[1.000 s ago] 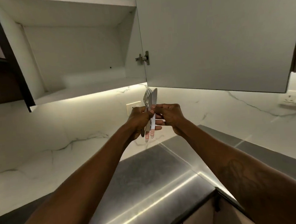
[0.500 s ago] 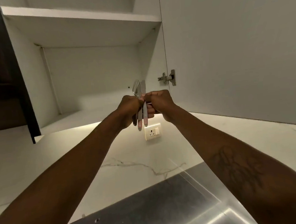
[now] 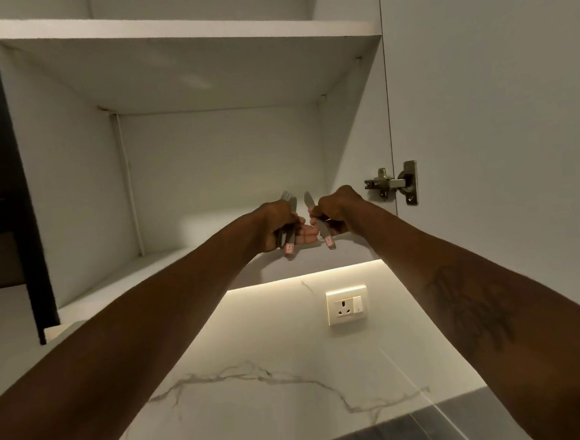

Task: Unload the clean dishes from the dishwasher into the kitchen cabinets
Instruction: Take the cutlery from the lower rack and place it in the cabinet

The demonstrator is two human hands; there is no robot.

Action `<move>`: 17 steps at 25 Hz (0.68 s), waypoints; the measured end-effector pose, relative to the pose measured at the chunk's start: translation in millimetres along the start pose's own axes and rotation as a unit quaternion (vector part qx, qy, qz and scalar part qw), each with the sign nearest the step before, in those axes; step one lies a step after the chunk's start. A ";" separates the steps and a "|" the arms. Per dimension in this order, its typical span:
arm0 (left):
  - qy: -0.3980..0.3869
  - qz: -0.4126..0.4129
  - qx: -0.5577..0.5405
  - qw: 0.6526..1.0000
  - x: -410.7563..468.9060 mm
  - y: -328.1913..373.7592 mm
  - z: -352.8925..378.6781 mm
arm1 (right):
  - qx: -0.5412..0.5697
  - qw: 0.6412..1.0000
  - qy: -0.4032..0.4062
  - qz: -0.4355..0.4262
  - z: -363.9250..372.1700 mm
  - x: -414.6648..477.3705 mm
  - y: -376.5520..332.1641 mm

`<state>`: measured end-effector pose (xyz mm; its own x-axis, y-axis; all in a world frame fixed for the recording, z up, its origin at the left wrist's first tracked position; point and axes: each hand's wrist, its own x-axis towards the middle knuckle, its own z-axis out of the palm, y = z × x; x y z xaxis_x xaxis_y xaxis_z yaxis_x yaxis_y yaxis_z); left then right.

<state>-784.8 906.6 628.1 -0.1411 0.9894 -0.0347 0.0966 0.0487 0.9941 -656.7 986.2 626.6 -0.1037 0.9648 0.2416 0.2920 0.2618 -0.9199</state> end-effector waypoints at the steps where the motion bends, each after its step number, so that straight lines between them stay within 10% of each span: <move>1: -0.006 -0.005 0.015 1.000 8.7 4.3 1.1 | -0.057 0.998 -0.002 0.002 1.3 10.6 2.2; 6: -0.027 -0.011 0.042 0.999 48.4 13.3 -2.7 | -0.305 0.952 -0.016 -0.025 9.0 41.8 7.7; 17: -0.087 0.060 -0.050 0.993 111.5 -20.3 -20.1 | -0.449 0.886 0.051 -0.104 29.4 74.1 15.0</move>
<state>-822.3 1013.2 606.2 0.0390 0.9963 0.0759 0.0032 -0.0761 0.9971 -687.9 1060.8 621.7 -0.1712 0.8784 0.4462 0.9201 0.3045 -0.2463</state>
